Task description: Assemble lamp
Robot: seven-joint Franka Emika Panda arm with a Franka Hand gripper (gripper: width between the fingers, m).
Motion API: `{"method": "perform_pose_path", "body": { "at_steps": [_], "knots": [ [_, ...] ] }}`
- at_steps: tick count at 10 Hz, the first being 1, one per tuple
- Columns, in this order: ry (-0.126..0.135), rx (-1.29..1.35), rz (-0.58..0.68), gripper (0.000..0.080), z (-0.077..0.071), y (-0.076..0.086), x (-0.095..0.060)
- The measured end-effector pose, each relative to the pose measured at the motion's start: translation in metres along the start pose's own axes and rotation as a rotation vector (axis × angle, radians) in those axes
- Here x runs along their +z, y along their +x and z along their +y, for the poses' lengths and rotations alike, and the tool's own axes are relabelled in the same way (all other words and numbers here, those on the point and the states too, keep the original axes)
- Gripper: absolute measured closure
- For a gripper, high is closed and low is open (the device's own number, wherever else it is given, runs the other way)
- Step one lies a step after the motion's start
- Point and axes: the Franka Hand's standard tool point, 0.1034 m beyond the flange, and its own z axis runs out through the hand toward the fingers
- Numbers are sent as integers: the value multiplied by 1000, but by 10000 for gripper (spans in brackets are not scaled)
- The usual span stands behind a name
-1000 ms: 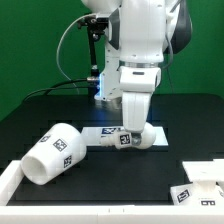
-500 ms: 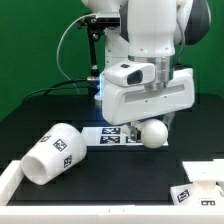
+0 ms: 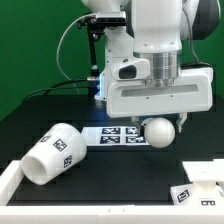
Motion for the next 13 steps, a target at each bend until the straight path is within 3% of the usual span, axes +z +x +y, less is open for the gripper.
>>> {"method": "perform_pose_path", "body": {
  "at_steps": [3, 6, 11, 13],
  "knots": [
    [25, 281, -17, 226, 2, -15, 13],
    [12, 301, -19, 225, 4, -24, 31],
    [8, 257, -5, 225, -12, -23, 33],
    [8, 259, -5, 124, -11, -23, 33]
  ]
}}
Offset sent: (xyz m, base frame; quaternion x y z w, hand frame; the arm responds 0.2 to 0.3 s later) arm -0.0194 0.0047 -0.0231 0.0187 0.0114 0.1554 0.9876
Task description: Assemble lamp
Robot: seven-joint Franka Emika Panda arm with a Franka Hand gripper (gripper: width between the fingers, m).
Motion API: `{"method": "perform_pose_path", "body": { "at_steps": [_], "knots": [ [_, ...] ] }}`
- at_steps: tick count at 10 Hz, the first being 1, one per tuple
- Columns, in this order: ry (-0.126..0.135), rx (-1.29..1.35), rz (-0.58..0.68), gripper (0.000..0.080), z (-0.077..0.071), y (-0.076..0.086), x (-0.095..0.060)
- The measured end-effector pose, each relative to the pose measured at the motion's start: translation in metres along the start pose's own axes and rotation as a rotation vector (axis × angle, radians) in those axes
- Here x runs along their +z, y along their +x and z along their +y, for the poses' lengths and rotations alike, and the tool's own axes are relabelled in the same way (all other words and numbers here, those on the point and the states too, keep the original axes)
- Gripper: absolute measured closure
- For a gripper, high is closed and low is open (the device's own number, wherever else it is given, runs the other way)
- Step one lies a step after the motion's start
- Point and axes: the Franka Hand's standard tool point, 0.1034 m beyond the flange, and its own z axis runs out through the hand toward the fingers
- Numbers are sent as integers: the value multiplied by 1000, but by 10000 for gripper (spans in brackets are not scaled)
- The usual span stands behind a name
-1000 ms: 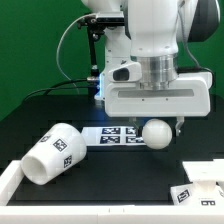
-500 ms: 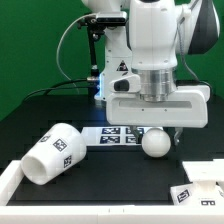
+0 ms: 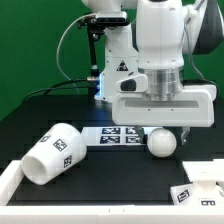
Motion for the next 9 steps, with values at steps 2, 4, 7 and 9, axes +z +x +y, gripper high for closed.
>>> {"method": "perform_pose_path", "body": {
  "at_steps": [2, 4, 7, 9],
  "knots": [
    [0, 0, 0, 104, 0, 0, 0],
    [-9, -43, -46, 101, -4, -2, -4],
    [-22, -143, -67, 100, -6, 8, -17],
    [-17, -131, -95, 100, -2, 18, -21]
  ]
}}
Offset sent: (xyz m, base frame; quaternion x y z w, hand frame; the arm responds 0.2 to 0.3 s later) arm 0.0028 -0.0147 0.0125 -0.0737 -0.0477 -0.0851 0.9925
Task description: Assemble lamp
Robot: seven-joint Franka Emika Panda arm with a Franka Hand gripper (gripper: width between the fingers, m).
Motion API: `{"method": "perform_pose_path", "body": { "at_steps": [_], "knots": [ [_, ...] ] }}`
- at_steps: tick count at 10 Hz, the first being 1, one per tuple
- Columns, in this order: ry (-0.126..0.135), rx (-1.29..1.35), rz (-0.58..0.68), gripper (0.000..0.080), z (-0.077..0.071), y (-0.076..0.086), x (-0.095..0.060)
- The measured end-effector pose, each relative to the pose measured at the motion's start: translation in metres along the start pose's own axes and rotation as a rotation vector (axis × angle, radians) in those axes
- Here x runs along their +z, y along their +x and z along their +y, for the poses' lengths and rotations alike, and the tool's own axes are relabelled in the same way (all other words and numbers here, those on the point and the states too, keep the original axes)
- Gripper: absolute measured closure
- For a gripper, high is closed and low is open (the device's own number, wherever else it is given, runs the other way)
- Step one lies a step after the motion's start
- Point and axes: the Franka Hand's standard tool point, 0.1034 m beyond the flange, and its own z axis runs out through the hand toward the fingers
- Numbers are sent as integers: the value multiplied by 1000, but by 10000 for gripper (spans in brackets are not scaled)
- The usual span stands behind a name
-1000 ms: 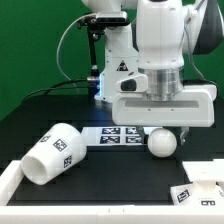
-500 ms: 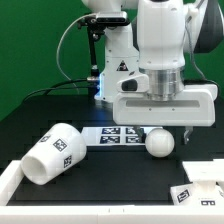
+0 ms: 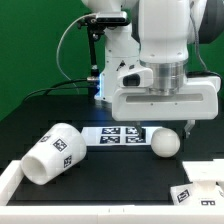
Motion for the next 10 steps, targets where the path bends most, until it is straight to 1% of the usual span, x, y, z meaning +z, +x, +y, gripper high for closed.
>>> {"method": "perform_pose_path", "body": {
  "at_steps": [1, 2, 3, 4, 5, 6, 7, 8, 9, 10],
  "knots": [
    [6, 31, -8, 100, 0, 1, 0],
    [6, 29, -15, 100, 0, 0, 1],
    [6, 31, -49, 100, 0, -3, 1],
    [8, 38, -139, 100, 0, -8, 2],
    [3, 38, -244, 100, 1, -13, 6],
    [-4, 32, -356, 100, 3, -13, 4],
    [2, 49, -432, 100, 10, -8, 3],
    [-4, 85, -517, 100, 12, -10, 1],
    [-18, 115, -628, 100, 9, -13, -2],
    [-16, 107, -673, 100, 10, -8, 2]
  ]
}}
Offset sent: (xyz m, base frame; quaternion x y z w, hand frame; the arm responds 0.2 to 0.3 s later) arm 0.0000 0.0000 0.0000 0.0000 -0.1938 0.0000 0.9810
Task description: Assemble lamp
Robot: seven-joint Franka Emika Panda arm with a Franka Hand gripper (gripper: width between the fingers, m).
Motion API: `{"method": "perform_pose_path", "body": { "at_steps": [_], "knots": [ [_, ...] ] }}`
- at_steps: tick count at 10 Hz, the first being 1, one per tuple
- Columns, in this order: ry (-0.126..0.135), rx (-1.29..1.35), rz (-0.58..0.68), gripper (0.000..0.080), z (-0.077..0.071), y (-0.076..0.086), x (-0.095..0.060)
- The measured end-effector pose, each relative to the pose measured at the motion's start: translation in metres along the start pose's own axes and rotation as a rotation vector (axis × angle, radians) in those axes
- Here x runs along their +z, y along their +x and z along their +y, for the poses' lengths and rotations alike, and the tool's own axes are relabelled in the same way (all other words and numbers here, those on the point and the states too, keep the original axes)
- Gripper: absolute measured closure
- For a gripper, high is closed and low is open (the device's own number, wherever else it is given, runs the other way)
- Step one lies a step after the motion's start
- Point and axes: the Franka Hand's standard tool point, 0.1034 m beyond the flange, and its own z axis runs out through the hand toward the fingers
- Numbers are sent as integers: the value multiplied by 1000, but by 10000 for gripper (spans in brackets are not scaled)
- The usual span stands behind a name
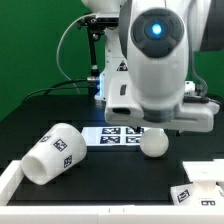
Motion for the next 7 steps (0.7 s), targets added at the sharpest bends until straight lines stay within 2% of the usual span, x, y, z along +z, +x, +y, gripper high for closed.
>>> {"method": "perform_pose_path", "body": {
  "at_steps": [2, 3, 4, 5, 7],
  "knots": [
    [-7, 8, -127, 100, 5, -4, 5],
    [-6, 12, -149, 100, 6, 2, 5],
    [4, 19, -151, 100, 8, 3, 6],
    [32, 34, -165, 100, 10, 4, 9],
    [37, 49, -174, 100, 9, 4, 15]
  ]
}}
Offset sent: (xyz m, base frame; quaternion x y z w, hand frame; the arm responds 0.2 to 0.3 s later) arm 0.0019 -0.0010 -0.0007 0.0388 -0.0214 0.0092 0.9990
